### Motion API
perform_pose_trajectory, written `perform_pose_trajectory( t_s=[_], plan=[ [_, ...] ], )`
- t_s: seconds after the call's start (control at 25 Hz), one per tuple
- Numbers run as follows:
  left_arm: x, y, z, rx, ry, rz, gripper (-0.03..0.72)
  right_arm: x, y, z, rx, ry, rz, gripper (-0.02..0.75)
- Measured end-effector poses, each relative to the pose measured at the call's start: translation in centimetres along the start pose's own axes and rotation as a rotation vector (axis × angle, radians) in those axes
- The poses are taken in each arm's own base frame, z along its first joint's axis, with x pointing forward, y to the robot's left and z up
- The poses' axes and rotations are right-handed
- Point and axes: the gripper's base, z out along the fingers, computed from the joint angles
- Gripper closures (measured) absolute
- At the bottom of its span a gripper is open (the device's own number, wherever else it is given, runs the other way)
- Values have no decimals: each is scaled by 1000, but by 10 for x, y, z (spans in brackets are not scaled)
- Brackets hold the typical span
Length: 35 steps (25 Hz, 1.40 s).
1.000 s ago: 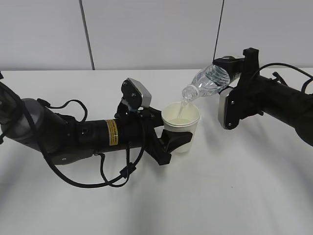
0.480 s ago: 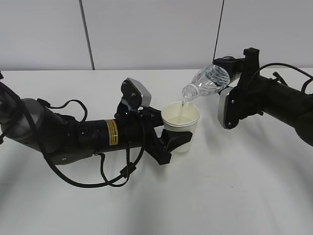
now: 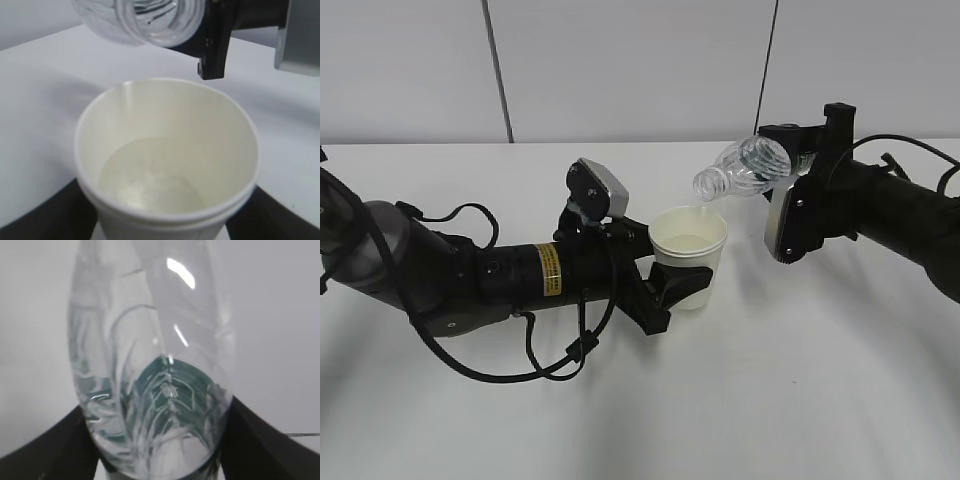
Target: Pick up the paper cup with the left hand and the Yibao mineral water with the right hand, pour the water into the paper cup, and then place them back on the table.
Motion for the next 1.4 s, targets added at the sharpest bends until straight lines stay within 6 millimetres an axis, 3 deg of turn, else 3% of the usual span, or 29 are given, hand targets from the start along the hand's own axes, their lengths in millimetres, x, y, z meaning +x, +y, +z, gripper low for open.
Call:
perform_pose_trajectory(
  t_s=[0.24,0.56,1.04,1.12,1.4],
  plan=[
    [0,0,0,-5,-1,-4,237,1,0,0,3,8,107,265],
    [-1,2,0,-24,-10,-20,237,7,-2,0,45,72,492,265],
    [-1,4,0,-40,-18,-32,237,7,3,-4,41,78,794,265],
    [-1,4,0,-42,-18,-33,237,6,6,-6,39,85,953,265],
    [-2,6,0,-61,-23,-47,237,7,10,-6,45,84,1146,266]
  ],
)
